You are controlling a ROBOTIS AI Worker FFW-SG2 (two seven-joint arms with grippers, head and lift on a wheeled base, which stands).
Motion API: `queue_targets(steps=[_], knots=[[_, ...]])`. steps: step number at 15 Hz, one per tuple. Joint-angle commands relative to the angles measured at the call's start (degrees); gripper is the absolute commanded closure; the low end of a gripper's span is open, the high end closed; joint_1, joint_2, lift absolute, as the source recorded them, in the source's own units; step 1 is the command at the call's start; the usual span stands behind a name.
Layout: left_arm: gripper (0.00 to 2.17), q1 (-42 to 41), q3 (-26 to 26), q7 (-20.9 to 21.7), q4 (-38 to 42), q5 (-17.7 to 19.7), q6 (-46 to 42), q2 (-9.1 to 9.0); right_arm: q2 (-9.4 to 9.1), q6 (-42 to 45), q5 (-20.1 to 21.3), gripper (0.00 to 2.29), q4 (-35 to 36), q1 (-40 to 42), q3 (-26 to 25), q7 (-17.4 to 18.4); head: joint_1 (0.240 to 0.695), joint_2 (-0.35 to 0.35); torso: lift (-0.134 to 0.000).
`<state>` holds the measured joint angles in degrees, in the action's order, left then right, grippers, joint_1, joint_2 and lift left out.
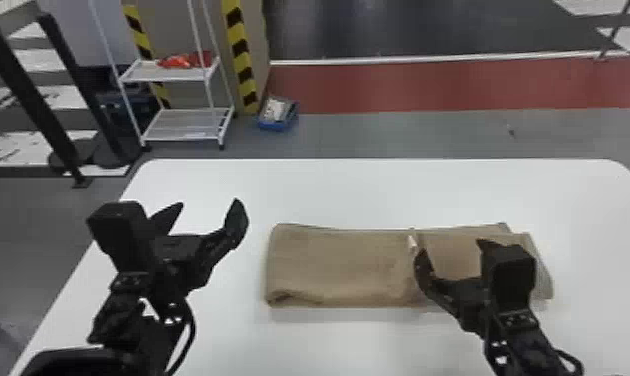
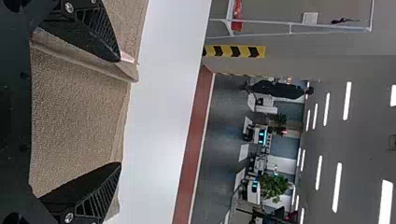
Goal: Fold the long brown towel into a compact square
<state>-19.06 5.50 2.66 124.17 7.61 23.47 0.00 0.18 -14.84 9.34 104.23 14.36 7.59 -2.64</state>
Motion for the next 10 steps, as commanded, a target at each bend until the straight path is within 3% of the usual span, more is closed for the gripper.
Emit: queue_targets(steps=[1,10], knots=[[0.07,-0.46,0.04,0.42,-4.29,1.71,-6.81,-0.15,-0.23,-1.64,-0.20,0.09,-0.96,-1.17,0.76,-0.79,0.695,0.113,-0.120],[0.07,-1.95,-0.49,2.53,-7.81,3.20,-11.03,-0.15,-0.23,-1.99,-0.20,0.13,-8.78,-5.92,3.58,-2.46,0.695,0.147,-0.120]])
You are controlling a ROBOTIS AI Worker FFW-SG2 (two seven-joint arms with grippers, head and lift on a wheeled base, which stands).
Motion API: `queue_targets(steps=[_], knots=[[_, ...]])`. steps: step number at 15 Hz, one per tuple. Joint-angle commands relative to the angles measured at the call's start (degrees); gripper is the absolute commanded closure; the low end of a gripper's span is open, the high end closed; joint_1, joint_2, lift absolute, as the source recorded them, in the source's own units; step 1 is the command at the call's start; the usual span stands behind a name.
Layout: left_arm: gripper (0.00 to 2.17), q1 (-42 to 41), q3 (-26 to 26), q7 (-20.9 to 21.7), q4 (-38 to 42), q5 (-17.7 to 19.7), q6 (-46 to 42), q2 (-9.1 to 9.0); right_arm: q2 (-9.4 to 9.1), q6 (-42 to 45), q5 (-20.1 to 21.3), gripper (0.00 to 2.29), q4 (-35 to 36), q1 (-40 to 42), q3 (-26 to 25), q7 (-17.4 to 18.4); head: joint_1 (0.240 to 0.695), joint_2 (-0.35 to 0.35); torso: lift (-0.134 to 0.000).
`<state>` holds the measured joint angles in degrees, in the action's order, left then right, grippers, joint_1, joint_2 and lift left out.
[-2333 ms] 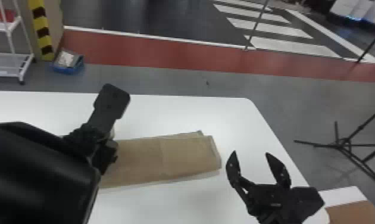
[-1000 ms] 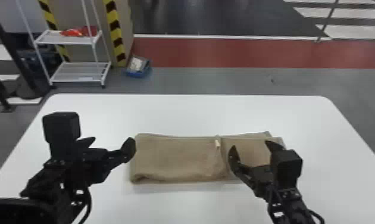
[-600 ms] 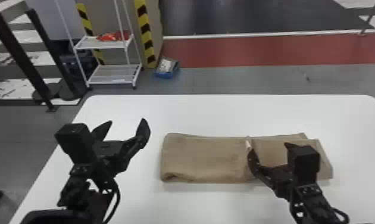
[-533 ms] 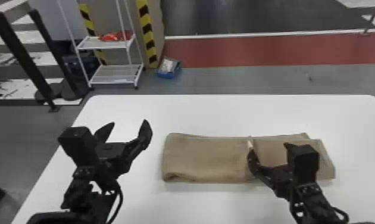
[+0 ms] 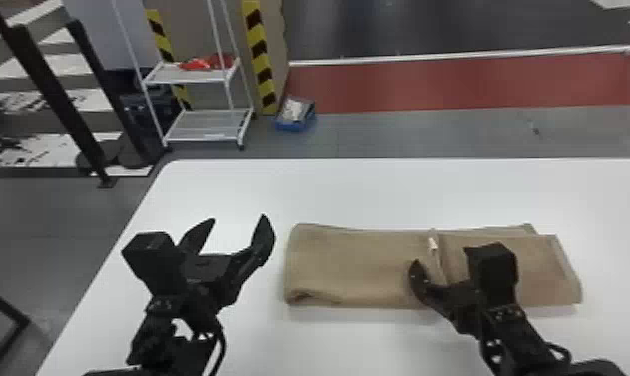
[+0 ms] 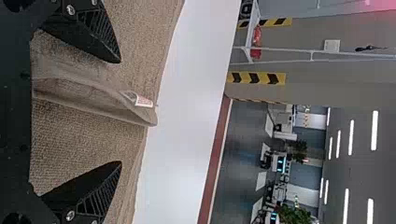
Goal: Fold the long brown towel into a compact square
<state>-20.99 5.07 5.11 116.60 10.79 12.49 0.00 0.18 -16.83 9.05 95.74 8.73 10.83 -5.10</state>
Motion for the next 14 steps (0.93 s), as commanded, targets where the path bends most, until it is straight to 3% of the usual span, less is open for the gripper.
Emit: queue_targets(steps=[1,5,11,14], knots=[[0.07,-0.02,-0.14,0.16,-0.33,0.02,-0.04,-0.15,-0.23,-0.01,0.09,0.17,-0.38,-0.47,0.86,-0.18,0.695,0.148,-0.120],[0.08,-0.19,-0.14,0.60,-0.50,0.63,-0.04,-0.15,-0.23,-0.01,0.09,0.46,-1.44,-0.65,1.12,-1.49,0.695,0.161,-0.120],[0.08,-0.37,-0.23,0.95,-0.68,0.63,-0.04,-0.15,-0.23,0.16,-0.09,0.47,-1.96,-0.56,1.30,-1.58,0.695,0.162,-0.120],[0.08,-0.54,-0.23,0.95,-0.68,0.63,-0.04,-0.15,-0.23,0.16,-0.44,0.68,-1.96,-0.47,1.30,-1.49,0.695,0.162,-0.120]])
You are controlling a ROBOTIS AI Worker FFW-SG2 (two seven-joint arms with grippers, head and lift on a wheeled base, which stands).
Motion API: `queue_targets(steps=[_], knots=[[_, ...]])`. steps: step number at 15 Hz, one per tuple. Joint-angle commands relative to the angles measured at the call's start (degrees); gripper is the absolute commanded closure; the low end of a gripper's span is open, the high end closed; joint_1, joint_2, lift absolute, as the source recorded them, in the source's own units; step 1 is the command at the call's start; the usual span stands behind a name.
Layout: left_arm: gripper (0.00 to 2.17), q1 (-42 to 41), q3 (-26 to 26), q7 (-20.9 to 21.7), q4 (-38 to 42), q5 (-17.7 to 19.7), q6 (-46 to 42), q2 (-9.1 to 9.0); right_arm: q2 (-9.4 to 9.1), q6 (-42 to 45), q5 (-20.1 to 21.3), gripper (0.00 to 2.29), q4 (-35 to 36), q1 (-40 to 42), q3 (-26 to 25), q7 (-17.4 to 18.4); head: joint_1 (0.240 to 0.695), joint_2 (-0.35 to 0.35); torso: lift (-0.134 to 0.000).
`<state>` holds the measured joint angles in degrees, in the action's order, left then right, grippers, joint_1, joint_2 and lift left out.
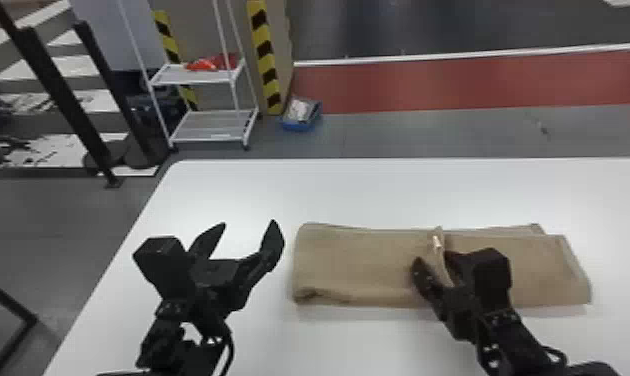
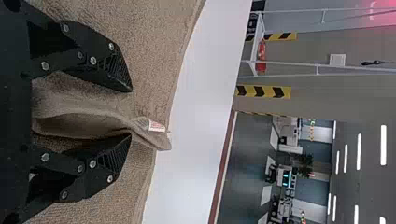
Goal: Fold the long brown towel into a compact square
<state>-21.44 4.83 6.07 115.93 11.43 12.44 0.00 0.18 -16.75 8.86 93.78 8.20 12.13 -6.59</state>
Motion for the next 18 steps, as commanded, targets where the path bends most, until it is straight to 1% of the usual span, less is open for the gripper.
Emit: queue_targets(steps=[1,2,7,8,9,12,13,14,15,16,18], knots=[[0.08,-0.09,0.00,0.00,0.00,-0.09,0.00,-0.15,-0.23,0.44,-0.33,0.72,0.35,0.33,0.09,0.00,0.695,0.162,-0.120],[0.08,-0.09,-0.08,0.00,0.00,-0.09,0.00,-0.15,-0.23,0.80,-0.42,0.85,0.70,0.50,0.09,0.00,0.695,0.163,-0.120],[0.08,-0.09,-0.17,0.17,-0.09,-0.09,0.18,-0.15,-0.23,0.80,-0.42,0.85,2.72,1.47,0.00,0.00,0.695,0.163,-0.120],[0.08,-0.09,-0.17,0.26,-0.09,-0.09,0.18,-0.15,-0.23,0.80,-0.33,0.88,3.16,1.65,0.00,0.00,0.695,0.163,-0.120],[0.08,-0.09,-0.17,0.26,-0.09,-0.18,0.18,-0.15,-0.23,0.80,-0.42,1.03,3.16,1.56,0.00,0.00,0.695,0.163,-0.120],[0.08,-0.18,-0.17,0.26,-0.27,-0.35,0.18,-0.15,-0.23,0.80,-0.68,1.02,3.07,1.82,-0.26,0.53,0.695,0.162,-0.120],[0.08,-0.18,-0.17,0.26,-0.27,-0.35,0.18,-0.15,-0.23,0.80,-0.77,0.86,3.07,1.82,-0.35,0.70,0.695,0.161,-0.120],[0.08,-0.18,-0.17,0.26,-0.35,-0.35,0.18,-0.15,-0.23,1.50,-0.86,0.47,3.07,2.09,-0.44,0.97,0.695,0.160,-0.120],[0.08,-0.18,-0.35,0.35,-0.53,-0.35,0.18,-0.15,-0.23,1.50,-0.95,0.17,3.60,2.44,-0.44,0.97,0.695,0.159,-0.120],[0.08,-0.27,-0.35,0.35,-0.53,-0.35,0.18,-0.15,-0.23,1.50,-0.95,0.11,4.30,2.79,-0.53,1.05,0.695,0.157,-0.120],[0.08,-0.53,-0.26,0.35,-0.53,-0.35,0.00,-0.15,-0.23,1.50,-0.95,0.11,4.92,3.32,-0.97,1.05,0.695,0.154,-0.120]])
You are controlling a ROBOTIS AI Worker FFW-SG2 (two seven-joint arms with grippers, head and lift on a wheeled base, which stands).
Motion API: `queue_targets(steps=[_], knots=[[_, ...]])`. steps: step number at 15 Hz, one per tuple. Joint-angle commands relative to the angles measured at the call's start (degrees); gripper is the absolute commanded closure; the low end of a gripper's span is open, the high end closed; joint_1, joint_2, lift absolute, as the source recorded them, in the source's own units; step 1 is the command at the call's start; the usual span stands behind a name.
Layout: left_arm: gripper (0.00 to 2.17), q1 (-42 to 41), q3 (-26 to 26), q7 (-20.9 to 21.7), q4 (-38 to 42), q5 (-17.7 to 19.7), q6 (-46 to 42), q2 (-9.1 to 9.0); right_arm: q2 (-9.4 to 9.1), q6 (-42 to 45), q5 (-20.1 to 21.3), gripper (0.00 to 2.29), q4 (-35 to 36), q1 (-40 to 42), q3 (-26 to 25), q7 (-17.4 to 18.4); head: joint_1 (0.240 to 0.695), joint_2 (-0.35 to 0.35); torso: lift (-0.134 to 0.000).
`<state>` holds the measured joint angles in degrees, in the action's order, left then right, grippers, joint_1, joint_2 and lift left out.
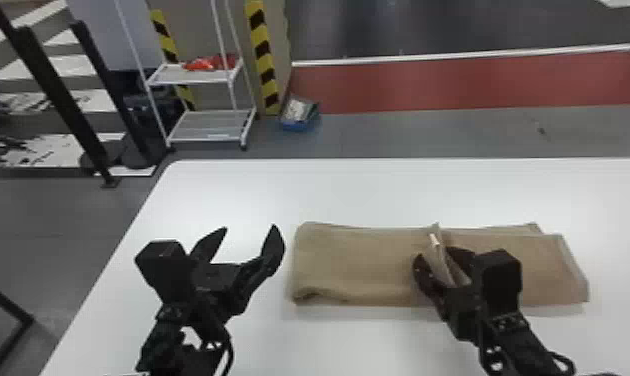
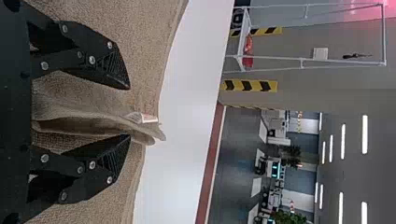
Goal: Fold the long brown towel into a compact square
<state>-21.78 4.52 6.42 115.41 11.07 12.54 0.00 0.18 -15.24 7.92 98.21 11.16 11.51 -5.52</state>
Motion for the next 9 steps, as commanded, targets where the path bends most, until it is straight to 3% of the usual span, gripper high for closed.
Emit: queue_targets(steps=[1,5,9], knots=[[0.08,-0.20,0.05,0.00,-0.10,0.00,-0.10,-0.15,-0.23,-0.02,-0.01,0.12,0.67,0.35,-0.52,0.07,0.695,0.154,-0.120],[0.08,-0.20,-0.04,0.09,-0.27,0.00,-0.10,-0.15,-0.23,-0.19,0.08,0.14,-2.67,-1.67,-0.79,0.07,0.695,0.145,-0.120],[0.08,-0.20,-0.12,0.09,-0.63,-0.08,-0.10,-0.15,-0.23,-0.02,0.87,0.33,-4.96,-3.16,-0.43,-0.10,0.695,0.141,-0.120]])
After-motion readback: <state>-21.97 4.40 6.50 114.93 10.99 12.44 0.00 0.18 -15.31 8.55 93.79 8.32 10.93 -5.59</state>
